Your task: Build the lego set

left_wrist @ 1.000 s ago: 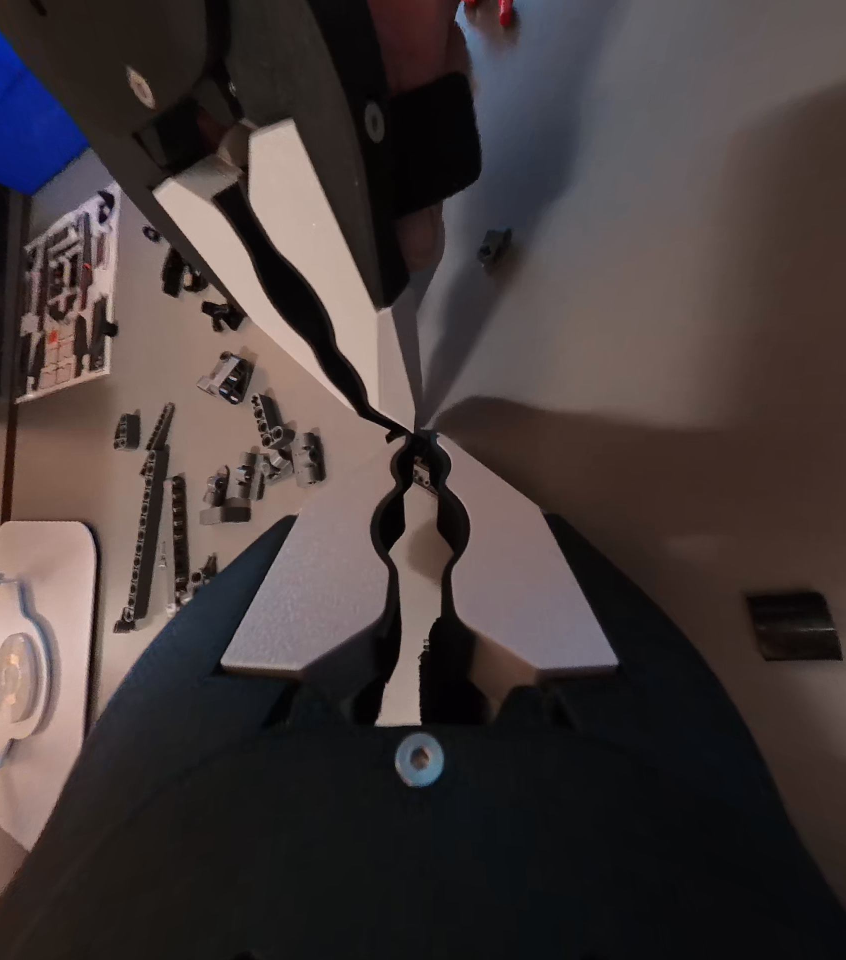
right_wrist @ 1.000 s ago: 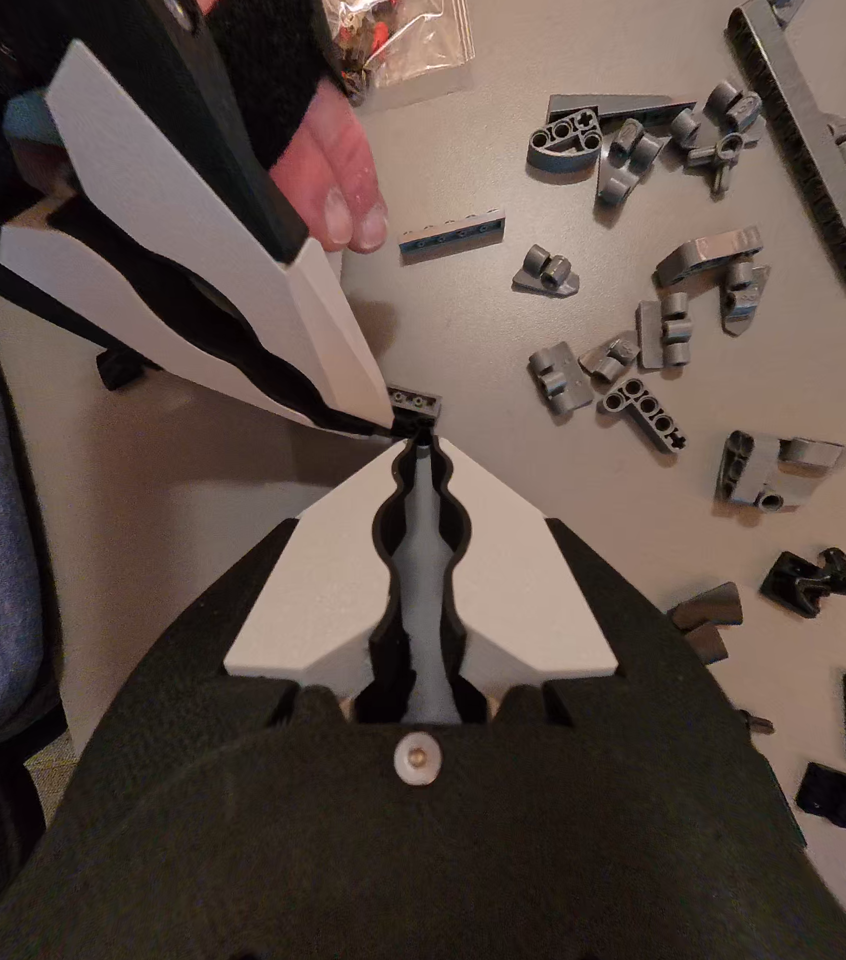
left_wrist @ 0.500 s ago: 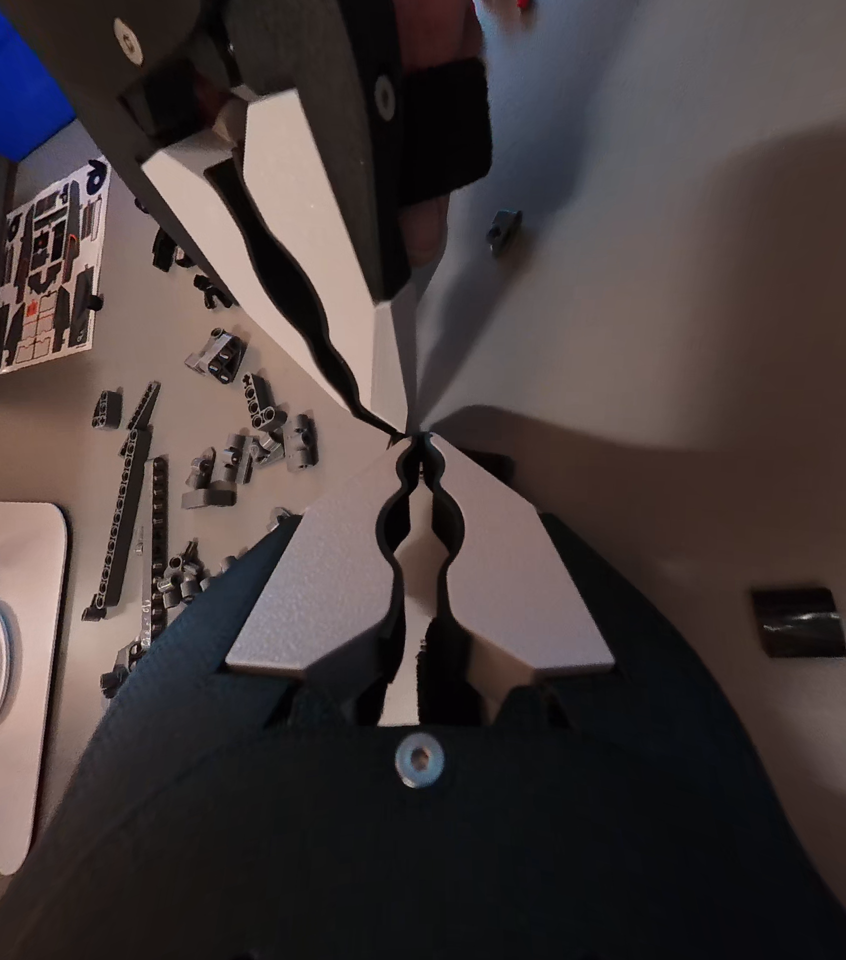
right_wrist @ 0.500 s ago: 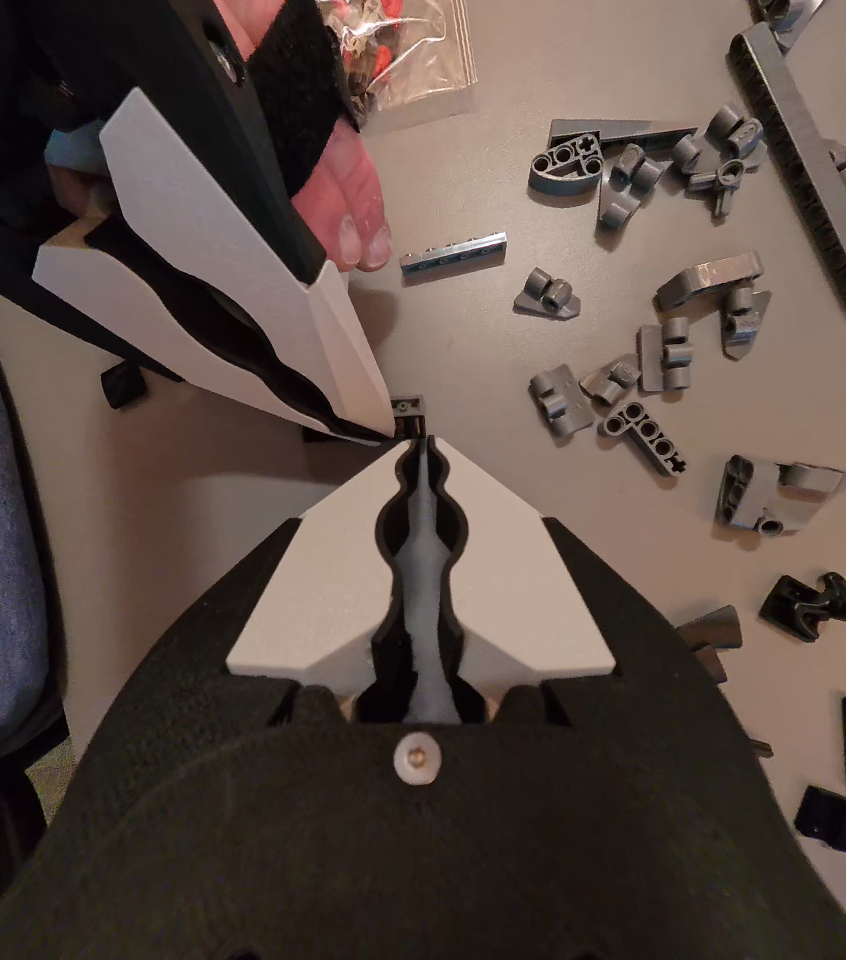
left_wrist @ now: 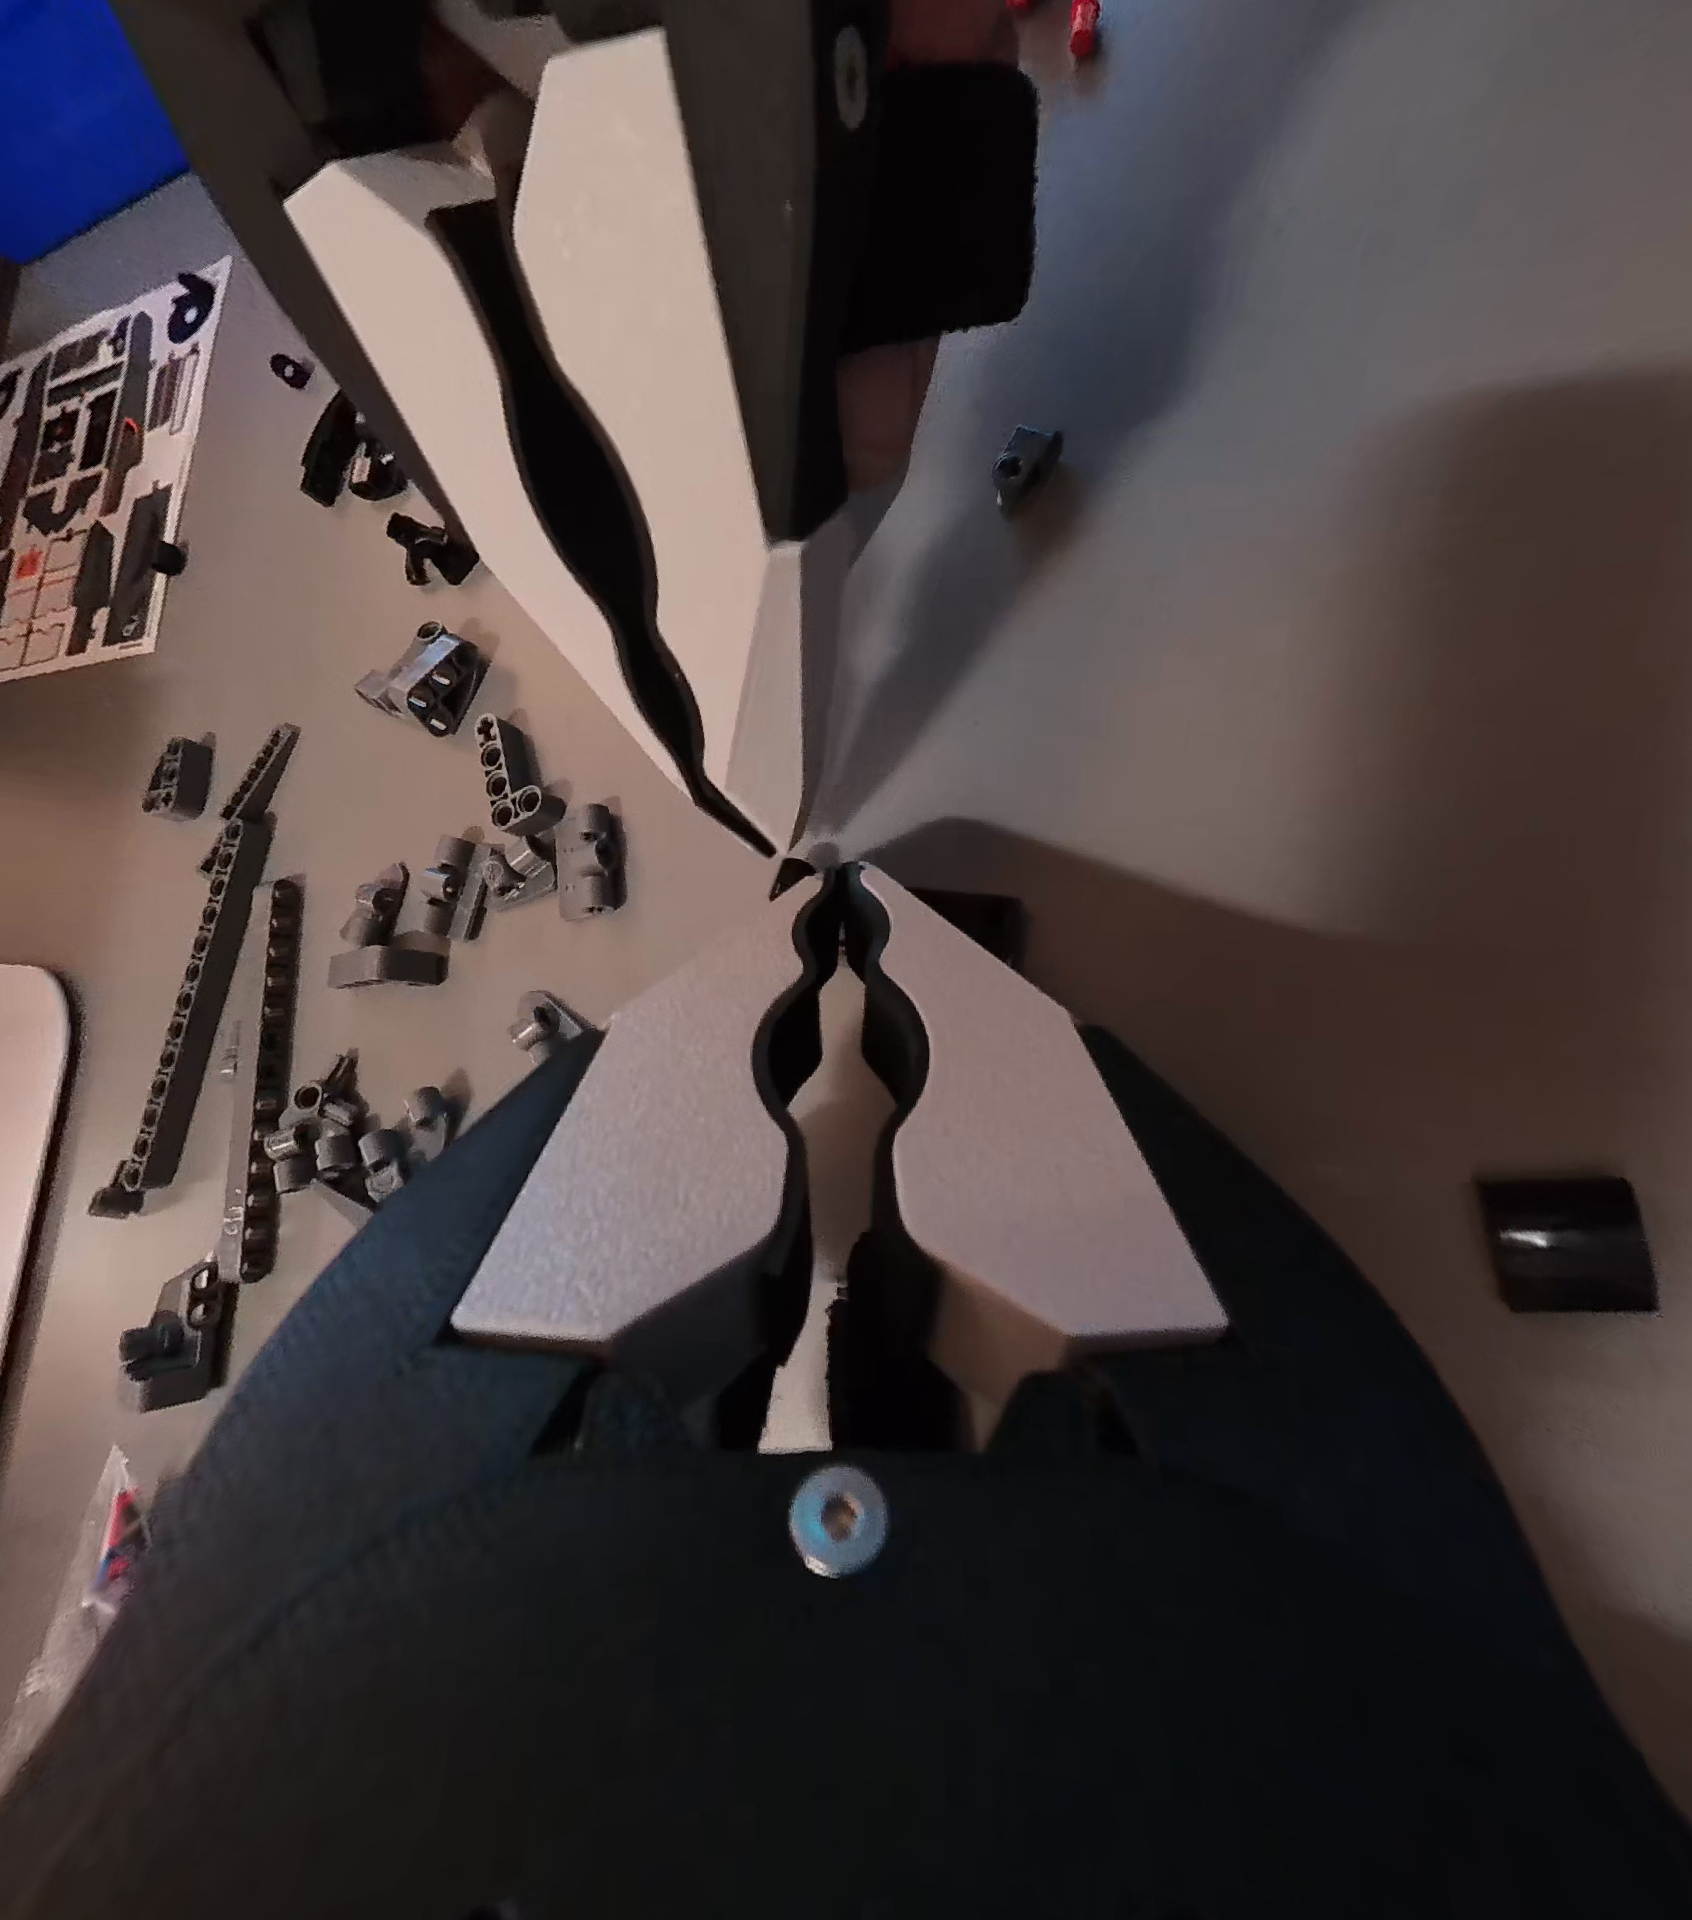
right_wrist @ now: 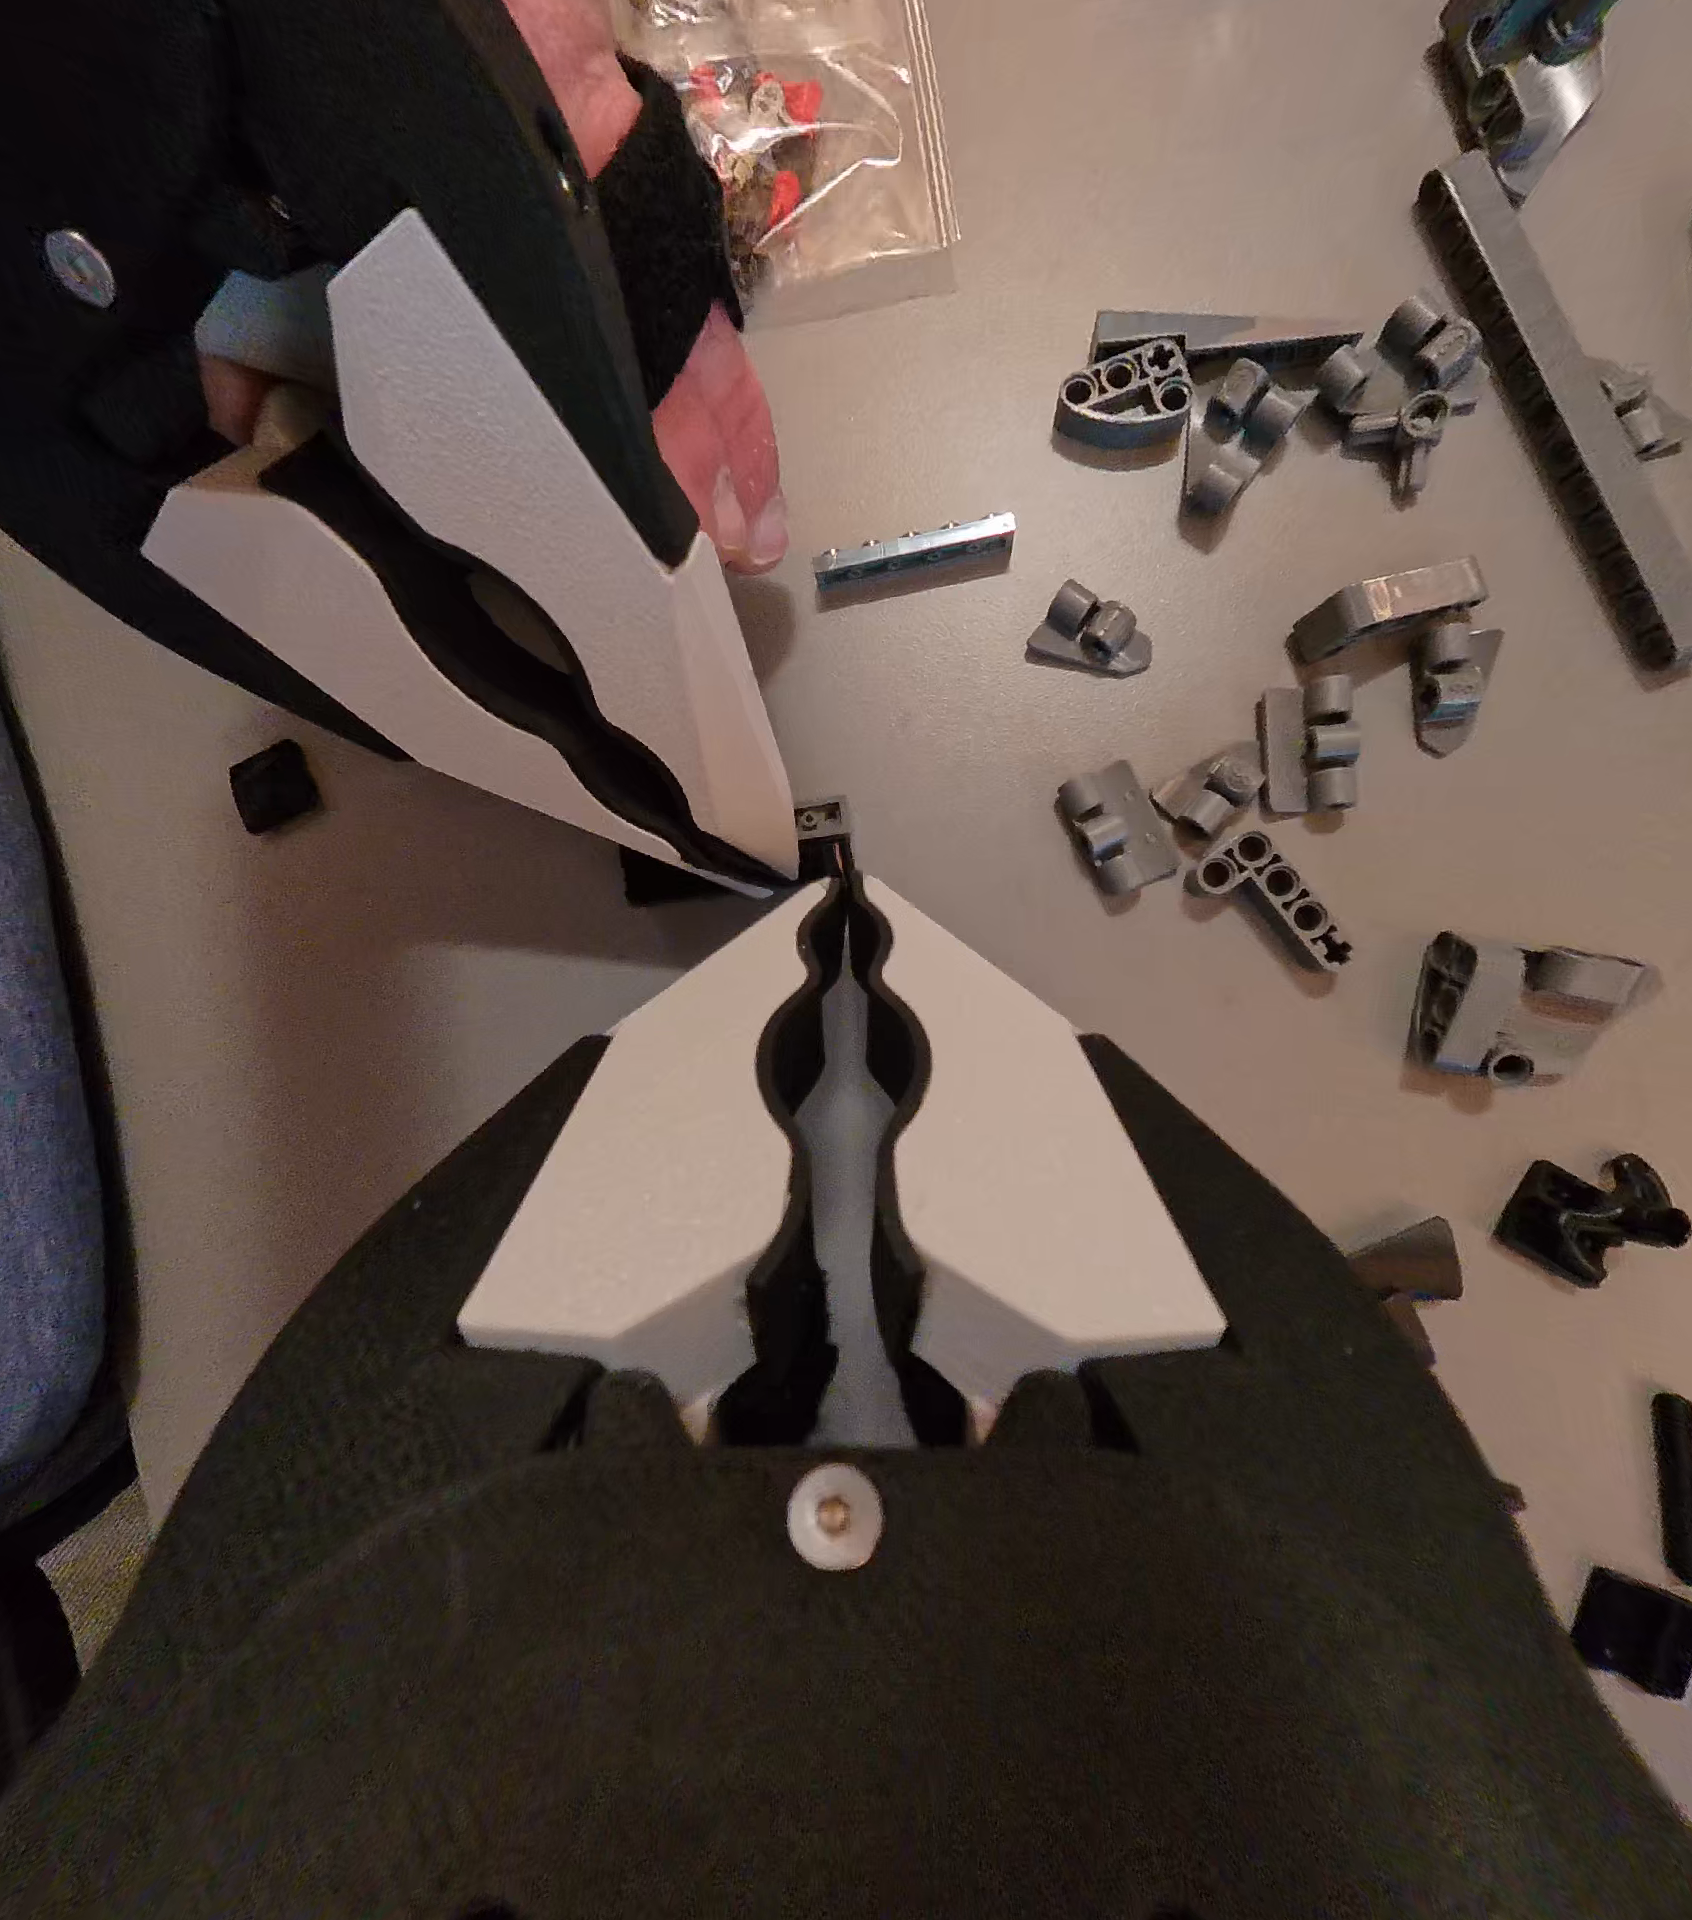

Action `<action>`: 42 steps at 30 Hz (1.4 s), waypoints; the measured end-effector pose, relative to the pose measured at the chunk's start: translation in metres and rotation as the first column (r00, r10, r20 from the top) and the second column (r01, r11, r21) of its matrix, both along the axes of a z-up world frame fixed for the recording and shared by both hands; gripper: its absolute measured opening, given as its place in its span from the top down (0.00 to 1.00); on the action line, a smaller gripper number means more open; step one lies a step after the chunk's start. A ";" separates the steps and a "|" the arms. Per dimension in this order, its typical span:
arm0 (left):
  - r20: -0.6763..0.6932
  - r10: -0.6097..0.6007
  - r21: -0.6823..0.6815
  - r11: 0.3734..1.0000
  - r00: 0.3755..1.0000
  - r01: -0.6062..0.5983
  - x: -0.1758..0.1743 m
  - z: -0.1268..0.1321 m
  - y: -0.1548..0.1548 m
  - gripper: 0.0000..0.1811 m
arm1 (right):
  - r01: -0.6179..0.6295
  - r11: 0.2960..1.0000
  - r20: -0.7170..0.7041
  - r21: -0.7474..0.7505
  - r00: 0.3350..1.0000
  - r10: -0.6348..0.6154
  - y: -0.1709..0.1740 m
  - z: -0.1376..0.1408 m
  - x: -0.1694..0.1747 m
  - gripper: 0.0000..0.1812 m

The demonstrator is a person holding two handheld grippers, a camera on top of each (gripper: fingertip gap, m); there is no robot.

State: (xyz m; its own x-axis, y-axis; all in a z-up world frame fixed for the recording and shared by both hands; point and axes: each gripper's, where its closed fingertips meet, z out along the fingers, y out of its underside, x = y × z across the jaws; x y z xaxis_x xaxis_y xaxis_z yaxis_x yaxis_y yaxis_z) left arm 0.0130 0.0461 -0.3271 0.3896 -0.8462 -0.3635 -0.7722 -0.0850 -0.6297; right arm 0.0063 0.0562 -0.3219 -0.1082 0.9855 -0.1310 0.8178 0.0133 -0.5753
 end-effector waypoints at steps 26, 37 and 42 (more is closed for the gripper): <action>0.017 0.023 -0.005 1.000 1.000 -0.023 -0.007 -0.001 -0.004 1.00 | -0.058 0.998 0.009 0.009 0.998 0.058 -0.023 0.004 -0.003 1.00; 0.021 0.038 -0.020 0.999 0.999 -0.038 -0.009 -0.001 -0.005 1.00 | -0.046 0.998 0.000 -0.034 0.999 0.046 -0.037 -0.005 -0.005 1.00; 0.027 0.044 -0.017 0.999 0.999 -0.044 -0.011 0.000 -0.006 1.00 | -0.021 0.998 -0.008 -0.062 1.000 0.020 -0.036 -0.005 -0.004 1.00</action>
